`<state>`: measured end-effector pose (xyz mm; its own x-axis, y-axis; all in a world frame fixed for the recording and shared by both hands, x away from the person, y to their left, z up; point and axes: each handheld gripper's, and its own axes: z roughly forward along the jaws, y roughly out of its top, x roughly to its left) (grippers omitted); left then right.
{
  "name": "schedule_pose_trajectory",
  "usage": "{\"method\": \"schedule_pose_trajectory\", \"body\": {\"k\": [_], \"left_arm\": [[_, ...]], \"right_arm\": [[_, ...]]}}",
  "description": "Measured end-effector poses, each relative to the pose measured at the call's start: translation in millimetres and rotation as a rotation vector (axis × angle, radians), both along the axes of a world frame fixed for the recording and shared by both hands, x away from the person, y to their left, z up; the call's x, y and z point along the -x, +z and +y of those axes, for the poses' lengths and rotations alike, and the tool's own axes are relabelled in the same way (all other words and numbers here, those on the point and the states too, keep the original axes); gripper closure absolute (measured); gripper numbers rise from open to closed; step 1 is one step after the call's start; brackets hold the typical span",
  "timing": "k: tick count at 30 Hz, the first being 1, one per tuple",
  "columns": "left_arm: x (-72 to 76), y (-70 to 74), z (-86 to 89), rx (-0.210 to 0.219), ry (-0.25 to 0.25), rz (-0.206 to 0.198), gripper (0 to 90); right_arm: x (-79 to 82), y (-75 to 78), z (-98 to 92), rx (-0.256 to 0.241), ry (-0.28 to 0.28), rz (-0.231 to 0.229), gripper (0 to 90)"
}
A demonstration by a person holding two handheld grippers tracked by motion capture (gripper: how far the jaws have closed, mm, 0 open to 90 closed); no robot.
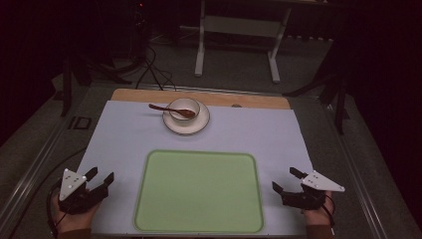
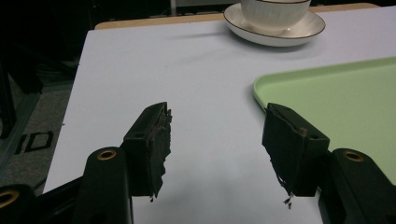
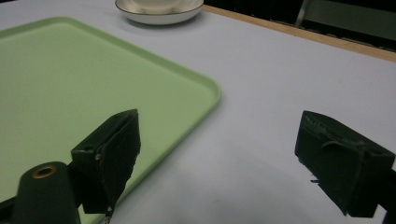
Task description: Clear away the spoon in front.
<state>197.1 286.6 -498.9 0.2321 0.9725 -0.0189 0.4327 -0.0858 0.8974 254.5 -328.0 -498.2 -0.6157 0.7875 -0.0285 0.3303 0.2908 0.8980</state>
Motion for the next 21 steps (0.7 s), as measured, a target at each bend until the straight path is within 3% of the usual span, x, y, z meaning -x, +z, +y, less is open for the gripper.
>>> {"method": "schedule_pose_trajectory", "body": {"k": [21], "left_arm": [[-10.5, -6.3, -2.7, -0.024, -0.018, 0.044, 40.4]], "right_arm": [[-5.0, -4.4, 0.2, 0.022, -0.008, 0.003, 14.0]]}}
